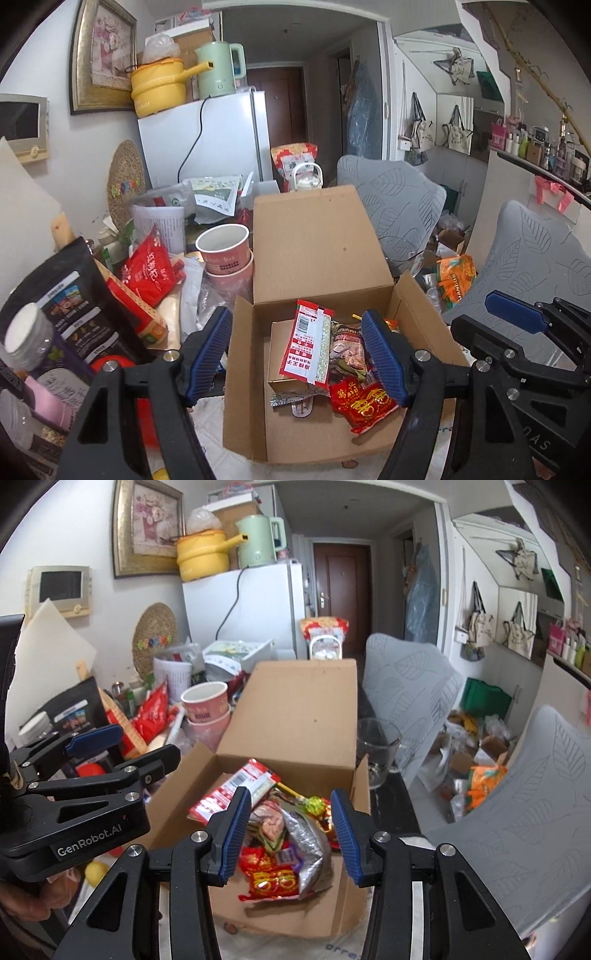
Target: Organize snacks
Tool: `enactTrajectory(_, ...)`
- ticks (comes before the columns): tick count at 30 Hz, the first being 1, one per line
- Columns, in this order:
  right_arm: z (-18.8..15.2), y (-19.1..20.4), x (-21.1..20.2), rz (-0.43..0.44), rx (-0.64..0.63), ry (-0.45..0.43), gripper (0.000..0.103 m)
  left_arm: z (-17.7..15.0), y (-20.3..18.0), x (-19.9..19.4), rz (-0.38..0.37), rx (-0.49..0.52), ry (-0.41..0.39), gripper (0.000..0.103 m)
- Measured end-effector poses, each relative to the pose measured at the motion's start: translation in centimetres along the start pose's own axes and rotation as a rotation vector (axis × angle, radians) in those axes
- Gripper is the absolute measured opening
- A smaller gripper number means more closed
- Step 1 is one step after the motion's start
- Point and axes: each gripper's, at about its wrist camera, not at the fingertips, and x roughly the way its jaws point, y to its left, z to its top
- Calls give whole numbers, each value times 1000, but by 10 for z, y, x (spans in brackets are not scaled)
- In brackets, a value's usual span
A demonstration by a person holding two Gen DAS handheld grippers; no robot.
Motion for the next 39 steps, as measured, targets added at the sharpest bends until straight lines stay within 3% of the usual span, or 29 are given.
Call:
enactTrajectory(4,-1,7,-31,2,-4,-47,45,-4,2,-30,-32,-8,-23,73)
enactTrajectory(7,-4,9,-51,-1,-4,-79,55,-8,2,-51,-41,-14,-41,73)
enactTrajectory(12,-14,16,-83,-7,-13,-113,57,-19,3,-79,-69,-6,-46,74)
enactTrajectory(14,-20,20,-96,-12,-16,-130,66,-25,3,-89,-83,-6,-50,75)
enactTrajectory(19,-37,28,-119,-28,-29,-137,72,-40,5,-112,-80,-4,-64,76)
enactTrajectory(21,-44,29,-126,-25,-23,-138,74,-46,4,-119,-79,-1,-66,91)
enactTrajectory(22,-47,30,-130,-24,-19,-139,77,-49,3,-123,-83,3,-72,94)
enactTrajectory(39,-102,35,-141,-63,31,-61,79,-103,-4,-151,-72,15,-42,96)
